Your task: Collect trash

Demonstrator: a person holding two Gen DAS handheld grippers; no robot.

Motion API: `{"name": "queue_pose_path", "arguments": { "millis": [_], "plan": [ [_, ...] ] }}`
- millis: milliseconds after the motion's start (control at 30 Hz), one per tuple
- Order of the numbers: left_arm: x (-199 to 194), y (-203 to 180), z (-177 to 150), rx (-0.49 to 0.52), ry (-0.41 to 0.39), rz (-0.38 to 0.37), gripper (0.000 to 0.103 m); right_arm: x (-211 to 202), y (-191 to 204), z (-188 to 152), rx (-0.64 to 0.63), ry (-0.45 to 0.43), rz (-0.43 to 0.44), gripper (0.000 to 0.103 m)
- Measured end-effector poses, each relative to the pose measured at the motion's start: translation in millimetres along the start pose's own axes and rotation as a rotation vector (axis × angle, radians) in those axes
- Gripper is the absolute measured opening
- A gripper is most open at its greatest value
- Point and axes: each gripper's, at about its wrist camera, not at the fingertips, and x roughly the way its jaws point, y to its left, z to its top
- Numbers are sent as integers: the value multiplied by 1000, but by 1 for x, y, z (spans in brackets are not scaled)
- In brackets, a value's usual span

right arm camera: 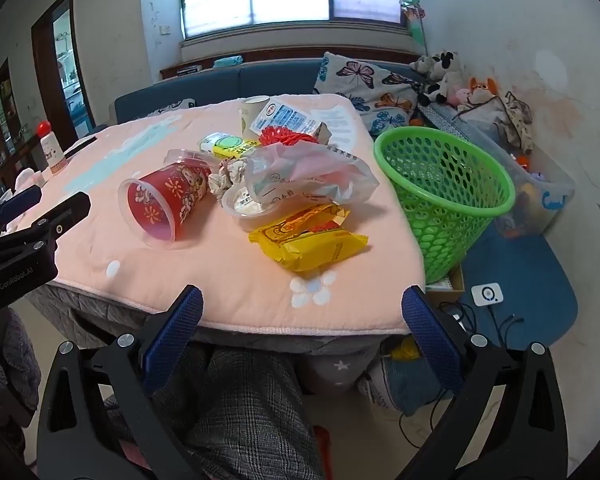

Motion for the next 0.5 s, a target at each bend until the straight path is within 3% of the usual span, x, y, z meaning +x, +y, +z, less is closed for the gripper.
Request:
{"name": "queue_pose_path", "arguments": {
  "millis": [500],
  "plan": [
    [4, -4, 0, -4, 4, 4, 96, 0, 2, 1, -2, 0, 7, 99]
  ]
}}
